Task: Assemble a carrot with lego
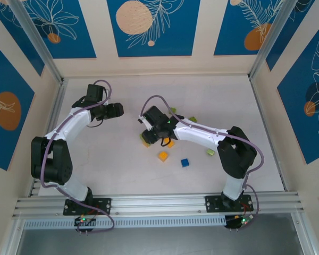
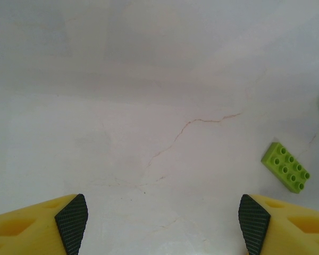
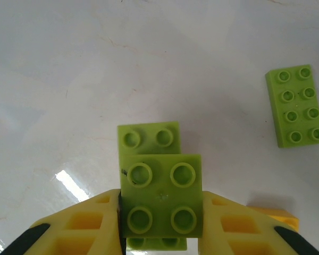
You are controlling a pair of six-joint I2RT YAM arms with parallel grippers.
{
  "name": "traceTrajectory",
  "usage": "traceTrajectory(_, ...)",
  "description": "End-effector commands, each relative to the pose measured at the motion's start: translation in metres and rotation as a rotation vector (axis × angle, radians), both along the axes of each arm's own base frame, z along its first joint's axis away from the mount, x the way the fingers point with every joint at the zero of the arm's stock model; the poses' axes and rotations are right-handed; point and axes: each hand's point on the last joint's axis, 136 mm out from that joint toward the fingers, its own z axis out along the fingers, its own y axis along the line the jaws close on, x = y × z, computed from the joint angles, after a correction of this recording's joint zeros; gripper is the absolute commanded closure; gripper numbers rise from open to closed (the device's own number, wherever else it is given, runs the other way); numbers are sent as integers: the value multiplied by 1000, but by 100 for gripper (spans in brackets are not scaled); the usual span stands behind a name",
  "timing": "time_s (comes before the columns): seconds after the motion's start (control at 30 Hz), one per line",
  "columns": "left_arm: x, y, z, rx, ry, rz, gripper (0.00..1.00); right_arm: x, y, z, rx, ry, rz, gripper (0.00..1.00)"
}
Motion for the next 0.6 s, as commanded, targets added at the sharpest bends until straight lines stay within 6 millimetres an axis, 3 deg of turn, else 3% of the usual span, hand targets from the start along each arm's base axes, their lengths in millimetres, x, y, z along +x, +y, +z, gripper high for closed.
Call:
traceTrajectory(0.0, 1, 2, 9, -23, -21, 5, 23, -11, -6, -17, -32, 58, 28, 75)
traceTrajectory(0.57, 1, 2, 12, -24, -26, 2, 23, -18, -16, -24, -142, 100, -13, 75)
